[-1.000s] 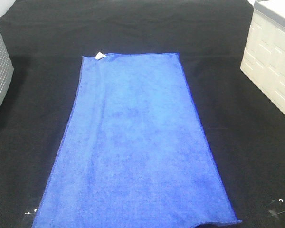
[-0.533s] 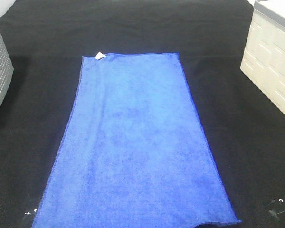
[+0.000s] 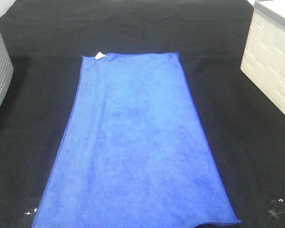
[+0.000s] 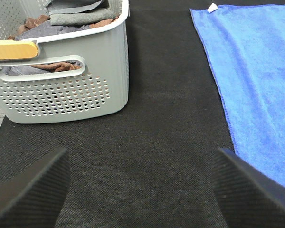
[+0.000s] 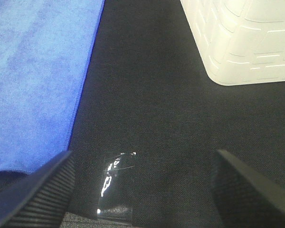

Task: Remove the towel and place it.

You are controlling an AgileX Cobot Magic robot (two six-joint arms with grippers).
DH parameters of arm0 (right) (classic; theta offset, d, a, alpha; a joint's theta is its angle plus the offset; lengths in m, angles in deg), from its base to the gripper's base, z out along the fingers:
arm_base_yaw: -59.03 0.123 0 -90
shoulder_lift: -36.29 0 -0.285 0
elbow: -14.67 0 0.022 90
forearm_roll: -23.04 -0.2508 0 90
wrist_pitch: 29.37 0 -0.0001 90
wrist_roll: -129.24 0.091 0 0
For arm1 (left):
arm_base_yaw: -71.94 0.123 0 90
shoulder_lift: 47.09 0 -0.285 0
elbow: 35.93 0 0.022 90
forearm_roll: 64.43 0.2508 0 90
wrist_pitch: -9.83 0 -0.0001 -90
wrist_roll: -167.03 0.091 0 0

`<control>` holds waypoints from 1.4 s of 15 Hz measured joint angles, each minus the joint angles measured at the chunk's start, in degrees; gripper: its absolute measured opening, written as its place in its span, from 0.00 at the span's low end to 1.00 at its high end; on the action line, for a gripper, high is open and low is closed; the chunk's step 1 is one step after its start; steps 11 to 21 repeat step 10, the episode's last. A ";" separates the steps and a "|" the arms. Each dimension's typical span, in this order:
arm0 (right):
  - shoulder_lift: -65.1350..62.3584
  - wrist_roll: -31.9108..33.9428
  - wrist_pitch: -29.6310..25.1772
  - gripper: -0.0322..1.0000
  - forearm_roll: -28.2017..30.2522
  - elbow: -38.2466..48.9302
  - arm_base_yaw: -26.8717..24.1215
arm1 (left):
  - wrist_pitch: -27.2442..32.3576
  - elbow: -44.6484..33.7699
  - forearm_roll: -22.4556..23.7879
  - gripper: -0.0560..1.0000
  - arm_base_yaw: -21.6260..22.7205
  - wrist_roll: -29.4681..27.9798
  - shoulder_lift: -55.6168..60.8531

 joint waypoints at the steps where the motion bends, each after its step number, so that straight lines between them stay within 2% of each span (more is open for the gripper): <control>1: 0.00 0.00 0.00 0.77 0.00 0.00 0.00 | 0.00 0.00 -0.06 0.78 0.00 -0.06 0.00; 21: 0.00 0.00 0.00 0.77 0.00 0.00 0.00 | 0.00 0.00 -0.29 0.78 0.00 -0.06 0.00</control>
